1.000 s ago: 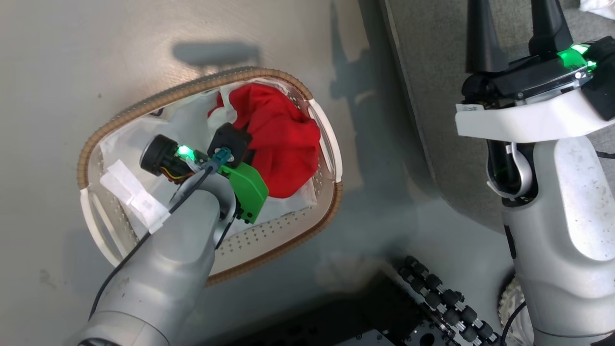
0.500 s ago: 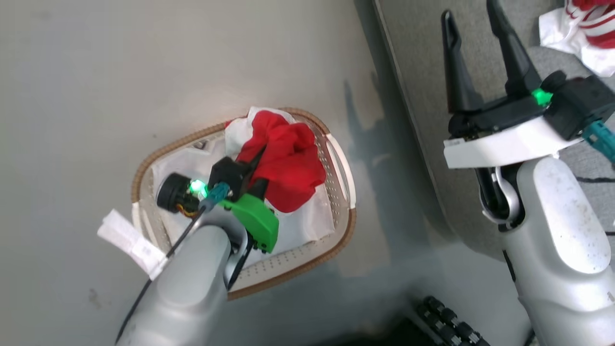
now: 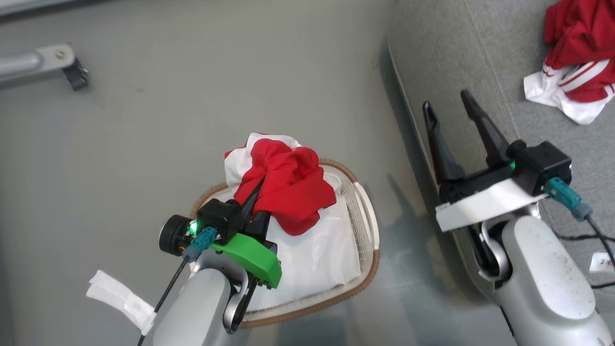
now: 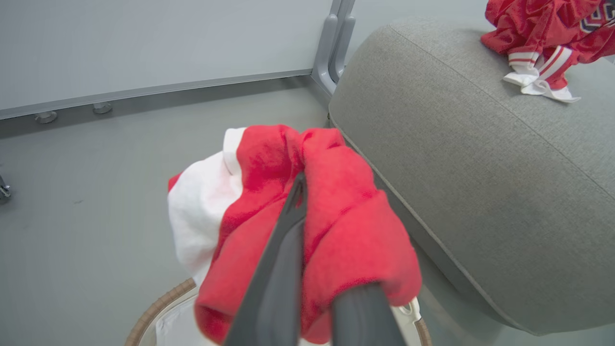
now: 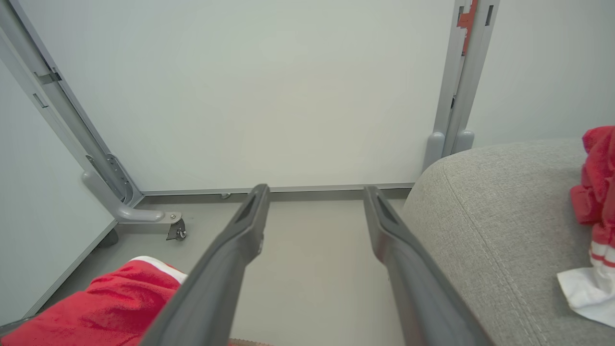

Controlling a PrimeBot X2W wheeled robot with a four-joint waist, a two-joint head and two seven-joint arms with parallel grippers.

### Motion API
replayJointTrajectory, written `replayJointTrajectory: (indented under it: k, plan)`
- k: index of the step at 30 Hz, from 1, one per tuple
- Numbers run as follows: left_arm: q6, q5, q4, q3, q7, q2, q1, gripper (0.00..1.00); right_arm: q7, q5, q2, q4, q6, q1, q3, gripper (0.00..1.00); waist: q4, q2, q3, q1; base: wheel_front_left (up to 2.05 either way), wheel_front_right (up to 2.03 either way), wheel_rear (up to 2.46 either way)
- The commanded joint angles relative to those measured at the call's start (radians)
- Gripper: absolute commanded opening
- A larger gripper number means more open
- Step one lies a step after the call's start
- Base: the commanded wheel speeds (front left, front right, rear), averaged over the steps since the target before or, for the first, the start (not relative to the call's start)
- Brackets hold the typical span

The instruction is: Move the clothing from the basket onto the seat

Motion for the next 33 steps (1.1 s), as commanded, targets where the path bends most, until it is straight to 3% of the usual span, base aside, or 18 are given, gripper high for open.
replayJointTrajectory:
  k: [1,21,33]
  plan:
    - [-0.003,-0.006,-0.021,0.009,-0.001,0.0,0.024,0.0,-0.004,-0.003,-0.002,0.007,-0.001,0.033,0.002,1.0,0.075,0.0064,-0.116,0.0001,0.0,0.0,0.0]
    - [-0.003,-0.018,-0.221,0.119,-0.001,0.001,0.119,0.0,-0.004,-0.003,0.038,0.11,-0.001,0.241,0.044,1.0,0.102,0.0064,-0.376,0.0001,0.0,0.0,0.0]
    - [-0.003,-0.011,-0.272,0.136,-0.001,0.001,0.14,0.0,-0.004,-0.012,0.029,0.134,-0.001,0.279,0.115,1.0,0.087,0.0064,-0.417,0.0001,0.0,0.0,0.0]
